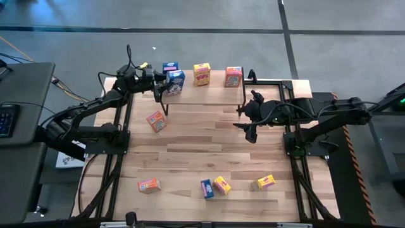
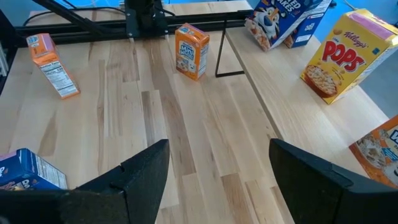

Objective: Stack cereal on shelf
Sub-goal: Put the top blue cereal box on the shelf

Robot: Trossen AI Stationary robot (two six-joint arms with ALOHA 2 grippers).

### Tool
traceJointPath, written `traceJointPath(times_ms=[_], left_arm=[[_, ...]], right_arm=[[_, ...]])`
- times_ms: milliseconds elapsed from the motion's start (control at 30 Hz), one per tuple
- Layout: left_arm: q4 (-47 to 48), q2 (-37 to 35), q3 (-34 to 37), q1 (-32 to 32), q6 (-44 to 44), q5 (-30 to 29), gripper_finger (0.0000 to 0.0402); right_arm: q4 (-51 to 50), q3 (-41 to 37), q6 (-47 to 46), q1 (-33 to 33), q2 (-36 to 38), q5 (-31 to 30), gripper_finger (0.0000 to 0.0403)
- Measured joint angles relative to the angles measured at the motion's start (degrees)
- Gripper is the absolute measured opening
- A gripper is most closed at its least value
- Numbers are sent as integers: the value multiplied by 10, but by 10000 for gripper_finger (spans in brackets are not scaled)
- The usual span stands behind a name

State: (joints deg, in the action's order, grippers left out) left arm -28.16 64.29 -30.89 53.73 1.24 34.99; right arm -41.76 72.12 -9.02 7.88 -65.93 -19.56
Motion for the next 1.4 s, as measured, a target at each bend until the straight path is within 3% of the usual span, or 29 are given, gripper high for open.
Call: traceJointPath(times_ms=[767, 1200, 1400], left_arm=[[4, 0, 0, 0, -21, -3, 187], [10, 0, -1, 0, -26, -3, 263], [14, -10, -16, 0, -37, -3, 279]], right_arm=[[0, 0, 0, 0, 0, 0, 268], [0, 0, 0, 0, 0, 0, 268], [0, 0, 0, 0, 0, 0, 268]])
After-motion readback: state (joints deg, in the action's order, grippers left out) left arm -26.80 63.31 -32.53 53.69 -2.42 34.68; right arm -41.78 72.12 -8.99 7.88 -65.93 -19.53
